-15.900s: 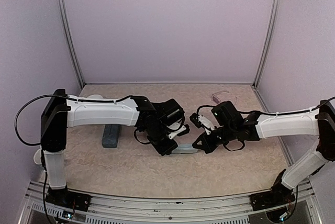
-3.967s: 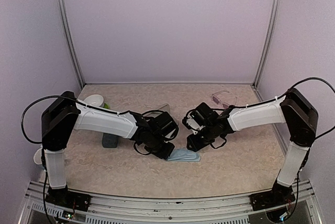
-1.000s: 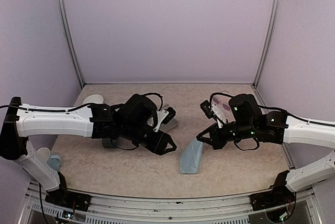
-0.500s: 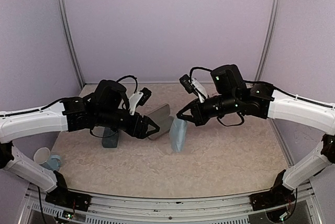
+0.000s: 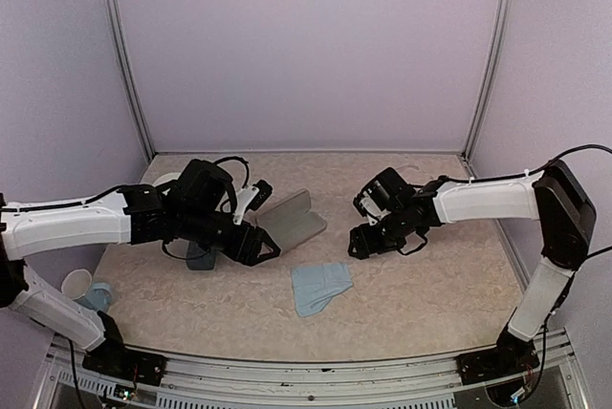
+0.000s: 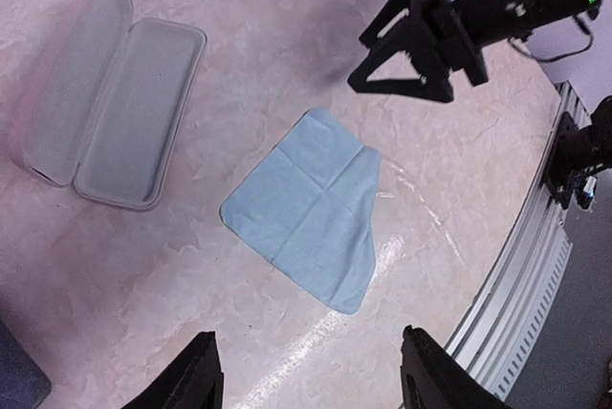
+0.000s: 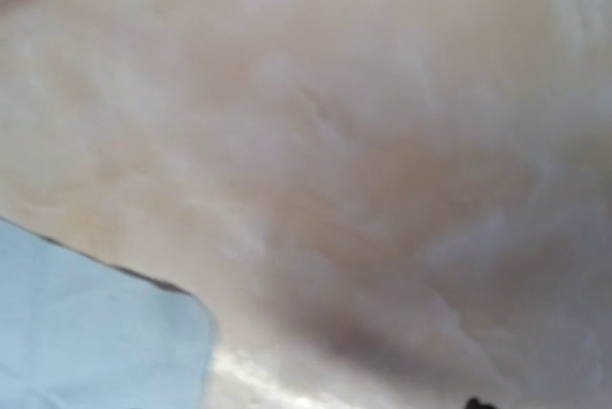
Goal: Organize the sunglasses
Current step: Place the glasses cleaning cloth at the center of the board, then pick up the glasses cleaning cloth from the center of the board.
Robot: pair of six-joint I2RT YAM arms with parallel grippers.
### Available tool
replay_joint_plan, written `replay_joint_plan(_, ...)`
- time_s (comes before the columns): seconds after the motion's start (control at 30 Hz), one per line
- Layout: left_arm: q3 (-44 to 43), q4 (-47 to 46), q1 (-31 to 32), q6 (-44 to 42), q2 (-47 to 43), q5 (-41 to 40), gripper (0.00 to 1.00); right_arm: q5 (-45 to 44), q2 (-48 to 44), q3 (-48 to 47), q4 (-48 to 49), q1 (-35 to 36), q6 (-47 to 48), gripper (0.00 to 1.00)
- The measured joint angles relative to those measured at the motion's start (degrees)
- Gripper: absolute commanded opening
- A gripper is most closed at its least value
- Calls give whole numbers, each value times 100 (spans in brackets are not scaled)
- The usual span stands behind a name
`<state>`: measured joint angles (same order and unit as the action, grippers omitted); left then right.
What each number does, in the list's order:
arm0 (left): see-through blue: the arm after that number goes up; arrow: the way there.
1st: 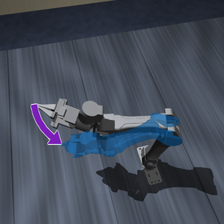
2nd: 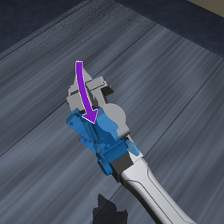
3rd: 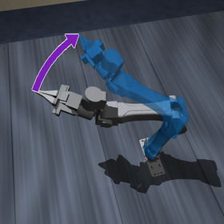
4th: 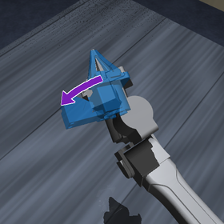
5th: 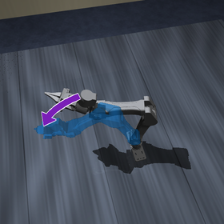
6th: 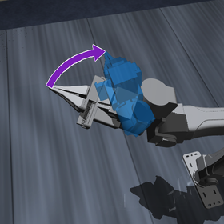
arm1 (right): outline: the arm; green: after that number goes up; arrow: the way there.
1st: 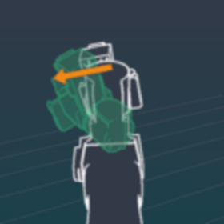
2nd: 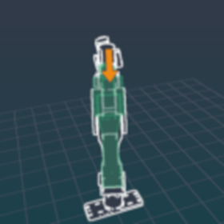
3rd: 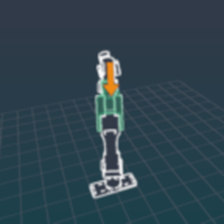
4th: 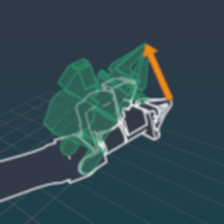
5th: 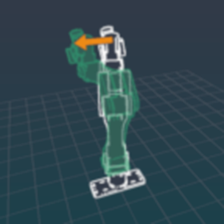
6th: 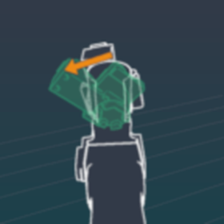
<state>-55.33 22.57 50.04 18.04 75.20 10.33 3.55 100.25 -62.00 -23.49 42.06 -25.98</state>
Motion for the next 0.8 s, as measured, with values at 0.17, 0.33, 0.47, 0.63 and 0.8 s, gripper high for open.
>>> replay_joint_plan(0.17,26,-173,509,-479,704,-151,61,-236,-562,-79,90,26,59,70)
replay_joint_plan(0.33,33,-575,1038,-942,1305,-157,51,-396,-1464,520,205,26,-173,69)
replay_joint_plan(0.47,-251,-629,549,-868,2092,-177,46,-367,-2199,1370,249,28,-439,68)
replay_joint_plan(0.63,-704,-535,136,-863,2778,-227,38,-365,-2516,1740,225,31,-678,68)
replay_joint_plan(0.8,-1239,-374,76,-940,3327,-195,37,-387,-2568,1733,232,31,-732,68)
